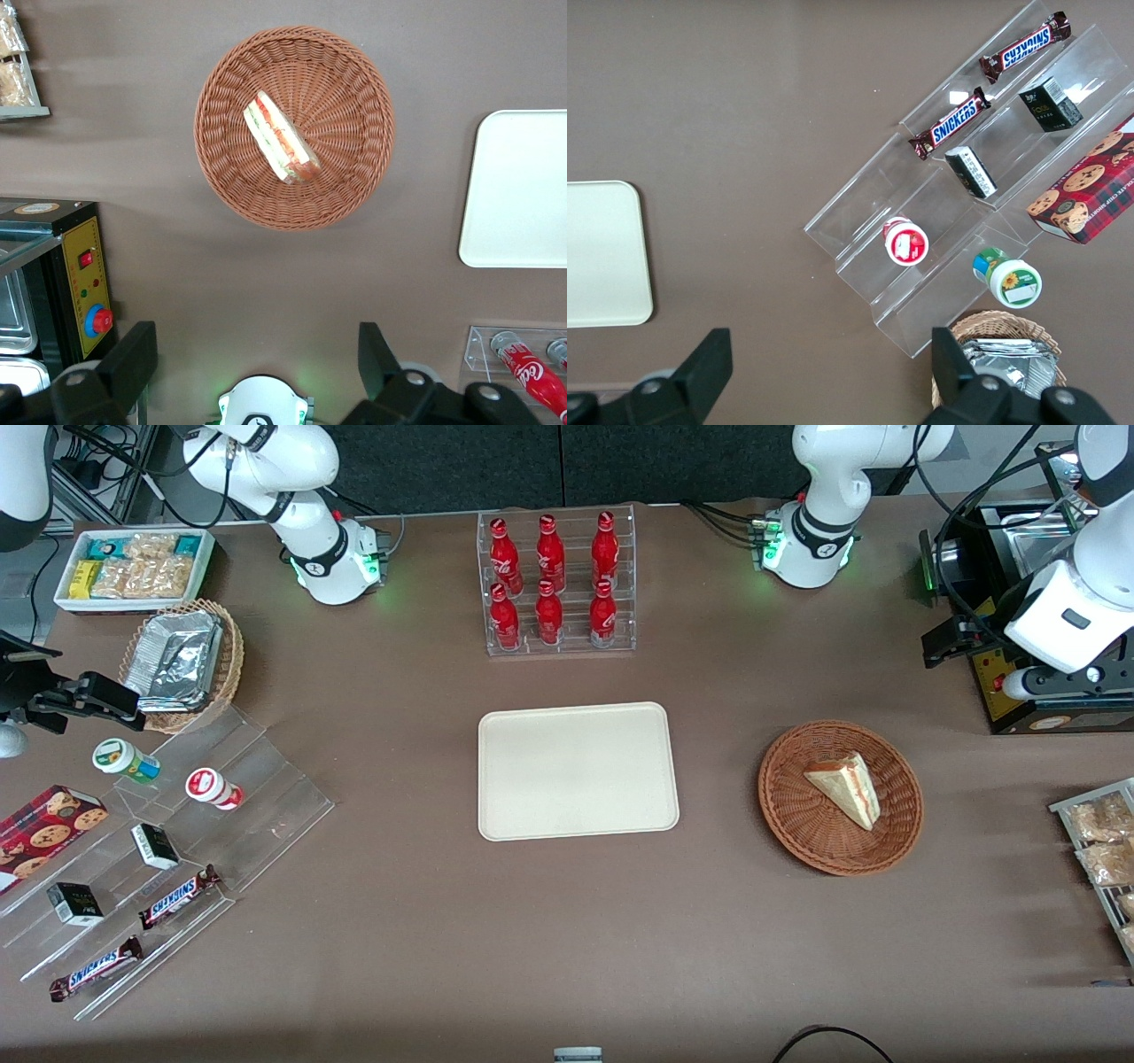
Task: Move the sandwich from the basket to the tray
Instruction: 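Move the left gripper down over the wrapped sandwich in the wicker basket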
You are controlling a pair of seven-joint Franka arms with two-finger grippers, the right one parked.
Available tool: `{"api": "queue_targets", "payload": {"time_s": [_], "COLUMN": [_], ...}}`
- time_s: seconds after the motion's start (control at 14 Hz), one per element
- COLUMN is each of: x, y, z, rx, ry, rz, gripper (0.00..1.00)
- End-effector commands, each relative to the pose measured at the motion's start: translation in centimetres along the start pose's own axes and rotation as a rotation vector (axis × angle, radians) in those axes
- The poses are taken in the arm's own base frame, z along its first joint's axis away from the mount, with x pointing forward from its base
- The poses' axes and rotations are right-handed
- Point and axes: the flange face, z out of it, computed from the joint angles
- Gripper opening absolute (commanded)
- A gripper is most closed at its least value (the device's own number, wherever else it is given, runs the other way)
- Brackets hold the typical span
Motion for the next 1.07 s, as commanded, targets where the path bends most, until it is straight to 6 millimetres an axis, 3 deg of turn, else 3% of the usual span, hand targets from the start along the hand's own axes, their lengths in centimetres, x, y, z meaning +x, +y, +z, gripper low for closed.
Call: {"api": "queue_targets", "payload": {"time_s": [0.0, 0.14, 0.21, 0.5, 1.0], "x": [-1.2, -0.9, -0.4, 0.9, 2.9], "y": [0.2, 0.1, 0.2, 0.4, 1.2], "z": [-0.5, 0.1, 1.6, 10.2, 20.9], "rx": [-0.010, -0.002, -0.001, 0.005, -0.050], "ry": [0.016, 0.010, -0.016, -0.031, 0.119], "rz": [0.015, 0.014, 0.012, -0.043, -0.441], "gripper": [1.00, 1.00, 1.00, 1.00, 1.00]}}
